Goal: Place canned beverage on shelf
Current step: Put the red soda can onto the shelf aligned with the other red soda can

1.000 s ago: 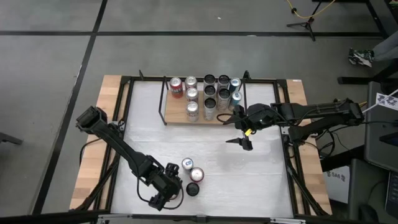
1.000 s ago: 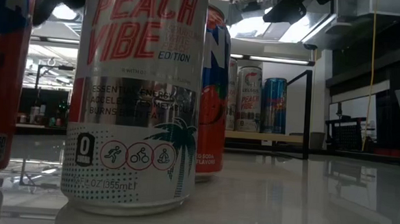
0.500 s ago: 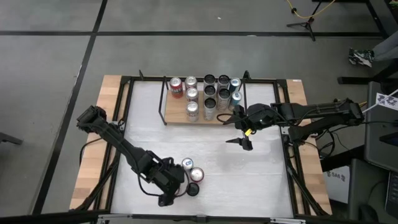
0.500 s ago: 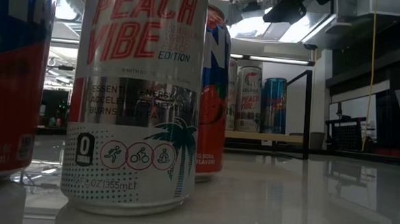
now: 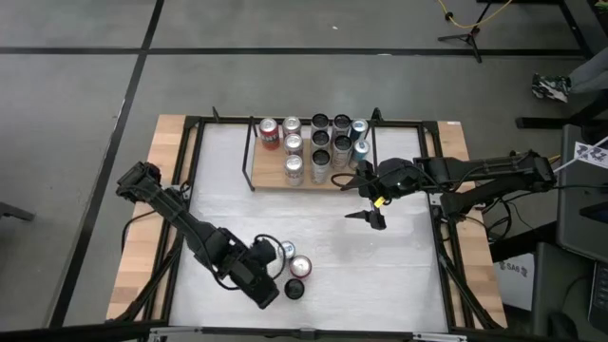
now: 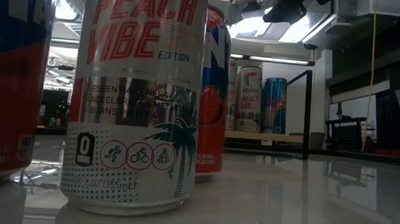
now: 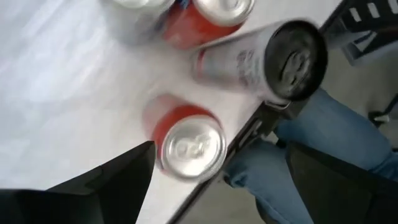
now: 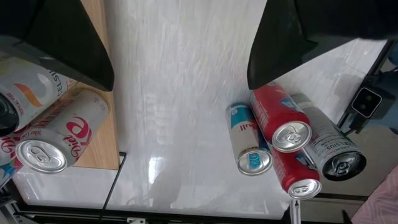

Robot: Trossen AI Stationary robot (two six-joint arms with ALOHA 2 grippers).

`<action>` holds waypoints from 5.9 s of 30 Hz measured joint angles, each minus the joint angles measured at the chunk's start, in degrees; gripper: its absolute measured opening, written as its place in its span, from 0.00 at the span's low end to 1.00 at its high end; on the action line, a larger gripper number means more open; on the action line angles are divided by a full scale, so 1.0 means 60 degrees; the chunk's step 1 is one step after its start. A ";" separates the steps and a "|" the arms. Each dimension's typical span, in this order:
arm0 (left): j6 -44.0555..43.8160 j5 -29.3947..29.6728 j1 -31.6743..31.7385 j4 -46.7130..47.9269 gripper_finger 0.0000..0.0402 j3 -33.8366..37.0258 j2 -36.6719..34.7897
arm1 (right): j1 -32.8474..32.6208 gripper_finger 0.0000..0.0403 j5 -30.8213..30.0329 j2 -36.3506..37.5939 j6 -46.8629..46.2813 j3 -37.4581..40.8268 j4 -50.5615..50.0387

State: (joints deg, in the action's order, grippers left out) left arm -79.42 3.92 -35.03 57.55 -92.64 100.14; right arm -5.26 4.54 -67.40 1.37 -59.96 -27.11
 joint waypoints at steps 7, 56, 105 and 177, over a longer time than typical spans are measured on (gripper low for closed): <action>-0.1198 0.0266 -0.0291 0.0631 0.88 0.0004 0.0161 | 0.0000 0.90 -0.0003 0.0000 0.0000 0.0000 0.0000; -0.0662 0.1428 -0.0913 0.0059 0.88 0.0011 0.1187 | 0.0000 0.90 0.0000 -0.0004 0.0000 0.0000 -0.0023; -0.0203 0.0219 -0.0787 -0.0695 0.88 0.0058 0.2488 | 0.0003 0.90 0.0000 -0.0004 0.0000 0.0000 -0.0073; 1.1336 0.0157 0.6072 0.3125 0.75 -0.0036 -0.1515 | 0.0004 0.90 -0.0004 -0.0004 0.0002 0.0000 -0.0069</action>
State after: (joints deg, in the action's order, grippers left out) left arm -11.40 4.86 1.40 76.31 -92.86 91.05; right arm -5.23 4.51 -67.42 1.38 -59.96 -27.53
